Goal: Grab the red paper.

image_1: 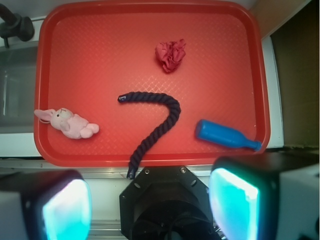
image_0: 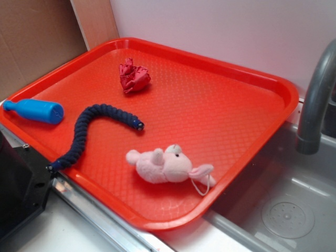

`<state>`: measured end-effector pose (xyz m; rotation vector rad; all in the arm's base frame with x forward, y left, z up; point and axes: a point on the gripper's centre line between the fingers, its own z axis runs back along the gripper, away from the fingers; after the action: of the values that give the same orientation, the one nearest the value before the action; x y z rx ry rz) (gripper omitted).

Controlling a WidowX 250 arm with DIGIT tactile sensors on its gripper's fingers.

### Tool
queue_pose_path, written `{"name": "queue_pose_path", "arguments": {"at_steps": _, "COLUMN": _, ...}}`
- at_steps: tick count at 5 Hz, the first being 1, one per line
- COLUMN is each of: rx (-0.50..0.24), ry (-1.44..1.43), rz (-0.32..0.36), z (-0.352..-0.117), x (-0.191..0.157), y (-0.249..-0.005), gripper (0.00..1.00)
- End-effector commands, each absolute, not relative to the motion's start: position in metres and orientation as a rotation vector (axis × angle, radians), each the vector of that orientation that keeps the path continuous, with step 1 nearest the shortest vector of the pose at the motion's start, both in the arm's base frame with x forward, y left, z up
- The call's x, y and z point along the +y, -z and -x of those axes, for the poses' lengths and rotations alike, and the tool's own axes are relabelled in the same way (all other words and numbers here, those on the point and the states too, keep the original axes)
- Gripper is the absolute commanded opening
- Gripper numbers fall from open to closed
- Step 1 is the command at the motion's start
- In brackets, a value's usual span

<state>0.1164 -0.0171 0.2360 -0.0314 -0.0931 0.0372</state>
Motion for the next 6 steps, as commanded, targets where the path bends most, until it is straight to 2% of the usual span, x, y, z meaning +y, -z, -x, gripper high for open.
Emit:
{"name": "queue_pose_path", "arguments": {"at_steps": 1, "rx": -0.161, "ry": -0.077, "rz": -0.04, "z": -0.19, "x": -0.008, "y": -0.156, "gripper": 1.0}}
{"name": "queue_pose_path", "arguments": {"at_steps": 2, "rx": -0.212, "ry": -0.042, "rz": -0.043, "z": -0.215, "x": -0.013, "y": -0.131, "gripper": 1.0}}
{"name": "queue_pose_path", "arguments": {"at_steps": 3, "rx": -0.275, "ry": 0.0, "rz": -0.036, "z": -0.266, "x": -0.009, "y": -0.084, "gripper": 1.0}}
{"name": "queue_pose_path", "arguments": {"at_steps": 4, "rx": -0.259, "ry": 0.018, "rz": -0.054, "z": -0.303, "x": -0.002, "y": -0.053, "gripper": 1.0}}
{"name": "queue_pose_path", "arguments": {"at_steps": 5, "rx": -0.203, "ry": 0.055, "rz": -0.067, "z": -0.309, "x": 0.0, "y": -0.028, "gripper": 1.0}}
{"name": "queue_pose_path", "arguments": {"at_steps": 6, "rx": -0.169, "ry": 0.066, "rz": -0.125, "z": -0.297, "x": 0.009, "y": -0.029, "gripper": 1.0}}
